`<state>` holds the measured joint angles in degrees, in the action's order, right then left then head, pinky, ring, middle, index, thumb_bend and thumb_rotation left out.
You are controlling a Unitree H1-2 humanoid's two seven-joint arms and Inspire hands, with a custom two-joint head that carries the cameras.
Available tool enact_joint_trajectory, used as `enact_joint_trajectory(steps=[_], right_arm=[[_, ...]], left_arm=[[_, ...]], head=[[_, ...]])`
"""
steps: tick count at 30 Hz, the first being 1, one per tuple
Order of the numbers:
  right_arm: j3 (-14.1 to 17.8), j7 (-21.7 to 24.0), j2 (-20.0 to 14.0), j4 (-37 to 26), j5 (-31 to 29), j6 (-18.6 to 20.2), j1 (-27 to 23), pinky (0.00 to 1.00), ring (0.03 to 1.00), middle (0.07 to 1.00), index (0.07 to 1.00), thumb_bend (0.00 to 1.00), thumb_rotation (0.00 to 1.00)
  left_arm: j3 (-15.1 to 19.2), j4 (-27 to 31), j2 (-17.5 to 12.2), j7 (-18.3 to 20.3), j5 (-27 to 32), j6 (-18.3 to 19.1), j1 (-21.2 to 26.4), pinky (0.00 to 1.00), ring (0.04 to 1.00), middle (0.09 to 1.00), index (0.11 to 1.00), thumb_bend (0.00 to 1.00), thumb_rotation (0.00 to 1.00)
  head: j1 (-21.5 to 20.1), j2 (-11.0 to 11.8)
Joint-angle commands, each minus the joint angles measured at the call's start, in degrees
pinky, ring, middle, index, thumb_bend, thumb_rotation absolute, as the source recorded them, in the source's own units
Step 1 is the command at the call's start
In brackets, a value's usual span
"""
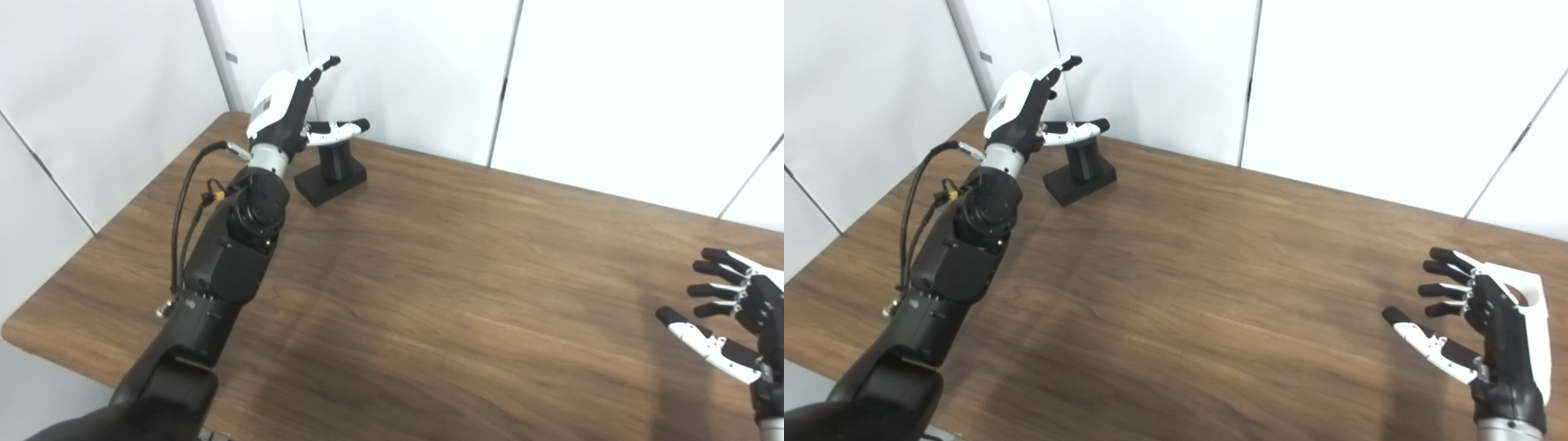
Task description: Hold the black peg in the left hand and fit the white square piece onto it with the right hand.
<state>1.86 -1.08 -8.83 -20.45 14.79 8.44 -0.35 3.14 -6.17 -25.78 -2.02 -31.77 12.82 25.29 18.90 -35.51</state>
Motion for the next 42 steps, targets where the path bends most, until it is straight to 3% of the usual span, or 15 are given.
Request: enact_joint_trajectory(steps=[1, 8, 15, 24, 42], right_arm=[[0.3, 0.0, 0.0, -2.1, -0.2, -1.0, -1.2, 0.47, 0.601, 0.708, 0.731, 0.53, 0.0], [0.3, -0.2, 0.2, -2.4, -0.2, -0.8, -1.3, 0.46, 0.587, 0.705, 0.731, 0.53, 0.0], [0.4, -0.1, 0.1, -2.4, -0.6, -0.9, -1.4, 0.44, 0.58, 0.698, 0.727, 0.52, 0.0], [0.5, -0.1, 0.1, -2.5, -0.7, -0.8, -1.4, 0.44, 0.583, 0.703, 0.732, 0.51, 0.0], [0.7, -0.3, -0.3, -2.6, 0.0, -1.1, -1.4, 0.43, 0.573, 0.698, 0.726, 0.51, 0.0]], left_arm=[[-0.4, 0.4, -2.4, -1.1, -2.1, 0.7, 3.6, 0.83, 0.961, 0.935, 0.885, 0.83, 0.36], [-2.5, -1.8, -3.6, -0.6, -4.4, 3.8, 4.5, 0.82, 0.976, 0.944, 0.867, 0.87, 0.38], [-5.0, -3.9, -5.0, 0.5, -6.5, 6.7, 4.9, 0.89, 1.0, 0.979, 0.877, 0.97, 0.47], [-8.2, -2.9, -5.8, 3.5, -9.6, 13.0, 4.3, 0.94, 1.0, 1.0, 0.856, 0.97, 0.48], [-9.0, -8.9, -5.7, 4.5, -13.3, 14.0, 4.5, 0.99, 1.0, 1.0, 0.864, 0.97, 0.47]], head=[[0.1, -0.1], [-0.1, -0.2], [-0.2, -0.4], [-0.2, -0.6], [-0.4, -1.3]])
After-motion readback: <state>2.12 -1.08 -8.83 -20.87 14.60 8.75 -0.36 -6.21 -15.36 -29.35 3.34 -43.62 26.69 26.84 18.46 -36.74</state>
